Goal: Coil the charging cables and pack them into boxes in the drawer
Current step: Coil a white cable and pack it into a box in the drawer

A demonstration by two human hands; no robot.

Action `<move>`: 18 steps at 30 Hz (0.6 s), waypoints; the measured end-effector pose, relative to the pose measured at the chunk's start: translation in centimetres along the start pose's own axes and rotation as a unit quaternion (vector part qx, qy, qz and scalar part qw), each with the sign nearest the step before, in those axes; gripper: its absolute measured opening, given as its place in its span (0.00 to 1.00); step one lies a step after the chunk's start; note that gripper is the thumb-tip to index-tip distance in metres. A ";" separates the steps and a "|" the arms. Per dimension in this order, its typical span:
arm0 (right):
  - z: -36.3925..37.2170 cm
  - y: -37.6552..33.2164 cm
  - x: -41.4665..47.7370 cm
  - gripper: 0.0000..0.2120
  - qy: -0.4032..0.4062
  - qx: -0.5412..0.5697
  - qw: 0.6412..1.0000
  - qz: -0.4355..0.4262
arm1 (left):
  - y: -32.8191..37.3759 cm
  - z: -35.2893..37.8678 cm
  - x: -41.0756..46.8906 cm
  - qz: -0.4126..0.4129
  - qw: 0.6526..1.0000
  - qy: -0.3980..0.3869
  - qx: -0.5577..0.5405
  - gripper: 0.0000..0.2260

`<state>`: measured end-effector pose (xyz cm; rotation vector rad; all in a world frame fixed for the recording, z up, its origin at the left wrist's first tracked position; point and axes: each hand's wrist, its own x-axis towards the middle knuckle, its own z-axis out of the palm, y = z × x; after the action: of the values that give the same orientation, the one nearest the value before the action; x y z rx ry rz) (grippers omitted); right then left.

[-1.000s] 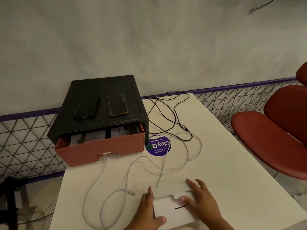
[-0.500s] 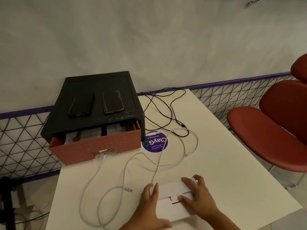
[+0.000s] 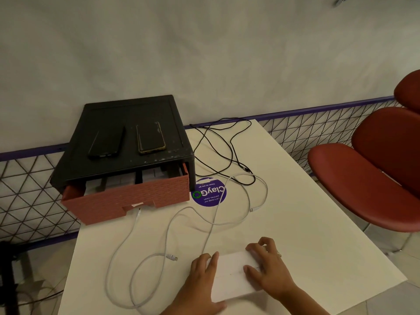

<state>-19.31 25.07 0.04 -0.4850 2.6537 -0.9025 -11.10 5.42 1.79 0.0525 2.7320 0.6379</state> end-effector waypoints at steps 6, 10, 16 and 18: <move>-1.5 -0.9 0.4 0.28 0.028 0.246 0.960 0.130 | -0.2 -1.6 0.0 0.040 0.996 0.073 0.015 0.43; -4.5 -0.6 0.7 0.40 -0.036 0.411 0.904 0.113 | 0.0 -3.3 0.9 0.101 0.984 0.139 0.043 0.40; -7.2 -1.1 1.0 0.45 -0.023 0.494 0.867 0.059 | 2.1 -5.1 1.7 0.038 0.950 0.231 -0.205 0.36; -7.7 -2.0 1.0 0.47 -0.018 0.514 0.857 0.041 | 2.6 -5.9 2.3 0.002 0.895 0.254 -0.367 0.32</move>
<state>-22.65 27.24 6.97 -0.1001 1.7311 -2.0050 -15.29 5.48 7.21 -0.3320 2.7280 1.8589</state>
